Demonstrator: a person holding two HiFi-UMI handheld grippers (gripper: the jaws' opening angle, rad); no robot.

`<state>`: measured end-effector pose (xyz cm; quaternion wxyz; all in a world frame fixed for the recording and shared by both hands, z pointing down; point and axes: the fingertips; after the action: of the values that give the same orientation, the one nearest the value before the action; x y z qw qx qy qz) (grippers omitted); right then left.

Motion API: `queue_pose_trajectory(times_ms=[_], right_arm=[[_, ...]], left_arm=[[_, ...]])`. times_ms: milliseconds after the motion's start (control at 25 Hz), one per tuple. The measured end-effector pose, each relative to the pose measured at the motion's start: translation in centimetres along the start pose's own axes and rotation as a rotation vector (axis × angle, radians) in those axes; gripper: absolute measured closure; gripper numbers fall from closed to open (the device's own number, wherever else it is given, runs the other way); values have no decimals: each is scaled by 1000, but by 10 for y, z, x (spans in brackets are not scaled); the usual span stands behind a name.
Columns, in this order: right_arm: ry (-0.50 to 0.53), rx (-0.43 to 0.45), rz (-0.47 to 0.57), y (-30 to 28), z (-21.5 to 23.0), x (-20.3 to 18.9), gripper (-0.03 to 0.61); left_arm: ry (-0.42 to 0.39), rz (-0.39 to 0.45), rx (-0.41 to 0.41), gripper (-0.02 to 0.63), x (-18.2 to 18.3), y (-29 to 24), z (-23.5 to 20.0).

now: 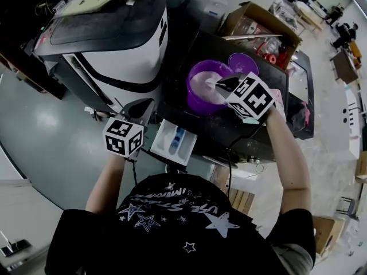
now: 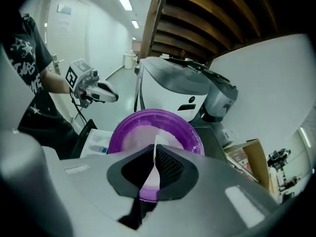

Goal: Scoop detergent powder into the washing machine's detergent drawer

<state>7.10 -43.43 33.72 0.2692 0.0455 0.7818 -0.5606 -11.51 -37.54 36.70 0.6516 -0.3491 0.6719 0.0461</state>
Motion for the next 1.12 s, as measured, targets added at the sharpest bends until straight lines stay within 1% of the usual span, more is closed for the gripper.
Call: queue_pose_trajectory(times_ms=[160, 320, 520, 640, 760, 1120], right_arm=[[29, 30, -107, -15, 6, -6, 541], [47, 89, -160, -22, 0, -8, 541], [23, 184, -178, -24, -11, -5, 541], [-29, 245, -171, -24, -13, -4, 541], [-87, 327, -144, -21, -15, 1, 541], [-127, 490, -144, -14, -27, 9, 541]], left_arm=[[-3, -14, 12, 614, -4, -5, -2], [-7, -16, 21, 614, -5, -5, -1], [7, -8, 32, 614, -9, -2, 0], [11, -5, 36, 614, -12, -1, 1], [14, 2, 43, 614, -12, -1, 2], [17, 8, 58, 614, -13, -6, 6]])
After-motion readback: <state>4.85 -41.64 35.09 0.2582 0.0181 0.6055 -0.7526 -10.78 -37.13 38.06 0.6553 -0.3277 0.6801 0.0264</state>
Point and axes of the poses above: the fingertips, and each gripper's own axes: y backward along the fingers, z to its right, x out of its top, and after that the axes turned 4 degrees about -z, right-handed
